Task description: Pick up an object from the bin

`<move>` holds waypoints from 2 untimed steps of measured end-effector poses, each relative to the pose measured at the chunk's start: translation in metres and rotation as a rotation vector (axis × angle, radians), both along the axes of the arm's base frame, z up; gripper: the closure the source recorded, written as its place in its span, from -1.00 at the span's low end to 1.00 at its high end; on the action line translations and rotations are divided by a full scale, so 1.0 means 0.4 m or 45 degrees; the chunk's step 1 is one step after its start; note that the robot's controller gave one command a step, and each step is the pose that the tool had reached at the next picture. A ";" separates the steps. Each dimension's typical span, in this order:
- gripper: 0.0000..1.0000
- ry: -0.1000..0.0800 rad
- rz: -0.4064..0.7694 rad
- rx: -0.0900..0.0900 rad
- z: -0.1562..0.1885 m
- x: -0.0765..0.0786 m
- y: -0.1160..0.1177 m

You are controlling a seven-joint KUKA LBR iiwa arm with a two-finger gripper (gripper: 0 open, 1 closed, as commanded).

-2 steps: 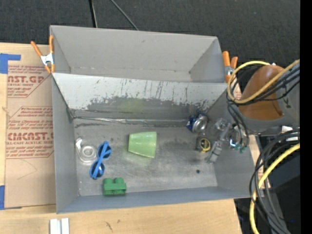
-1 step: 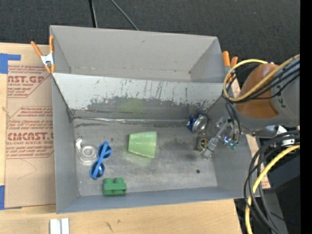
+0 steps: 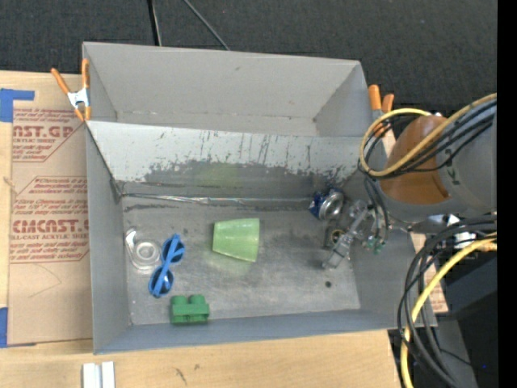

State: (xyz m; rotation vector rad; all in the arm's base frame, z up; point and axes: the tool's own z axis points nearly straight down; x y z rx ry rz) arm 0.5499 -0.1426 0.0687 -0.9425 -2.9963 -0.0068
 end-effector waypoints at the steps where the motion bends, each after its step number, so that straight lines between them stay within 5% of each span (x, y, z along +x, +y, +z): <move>1: -1.00 0.003 -0.236 0.008 0.003 0.016 0.016; 2: 1.00 -0.004 -0.239 0.003 0.009 0.019 0.011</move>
Offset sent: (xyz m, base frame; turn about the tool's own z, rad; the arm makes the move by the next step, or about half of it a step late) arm 0.0046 -0.0014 0.0013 0.1961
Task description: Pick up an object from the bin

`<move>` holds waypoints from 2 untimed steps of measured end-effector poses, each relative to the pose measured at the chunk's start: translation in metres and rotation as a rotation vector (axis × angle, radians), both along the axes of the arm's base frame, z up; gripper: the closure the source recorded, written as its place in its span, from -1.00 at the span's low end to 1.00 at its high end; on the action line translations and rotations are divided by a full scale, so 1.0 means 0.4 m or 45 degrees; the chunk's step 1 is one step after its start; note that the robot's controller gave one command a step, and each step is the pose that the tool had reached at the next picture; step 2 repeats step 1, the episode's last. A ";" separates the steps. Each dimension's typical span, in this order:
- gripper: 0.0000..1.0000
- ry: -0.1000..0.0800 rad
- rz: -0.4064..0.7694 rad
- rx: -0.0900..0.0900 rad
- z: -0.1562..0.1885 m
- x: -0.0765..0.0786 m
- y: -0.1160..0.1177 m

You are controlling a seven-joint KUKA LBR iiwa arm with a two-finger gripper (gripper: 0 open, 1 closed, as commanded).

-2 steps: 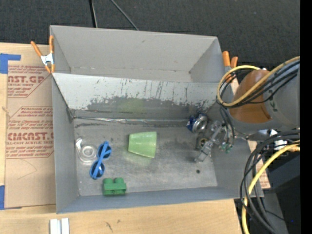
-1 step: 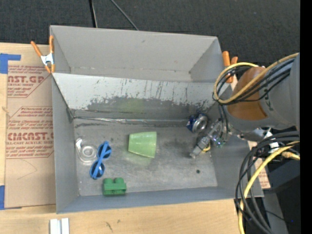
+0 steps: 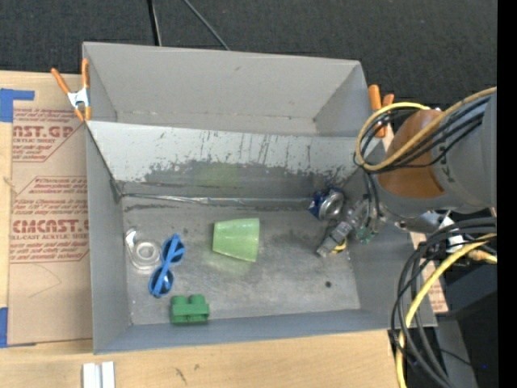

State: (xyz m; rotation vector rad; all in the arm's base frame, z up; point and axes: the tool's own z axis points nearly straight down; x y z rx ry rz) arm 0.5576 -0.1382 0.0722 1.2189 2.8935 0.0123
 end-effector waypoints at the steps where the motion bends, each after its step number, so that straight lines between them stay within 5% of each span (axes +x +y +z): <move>1: 1.00 -0.004 0.003 -0.011 0.292 0.005 0.001; 2: 1.00 -0.004 0.003 -0.011 0.292 0.005 0.001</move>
Offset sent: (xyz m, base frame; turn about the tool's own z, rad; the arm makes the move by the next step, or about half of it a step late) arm 0.0001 0.0000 0.1124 0.0000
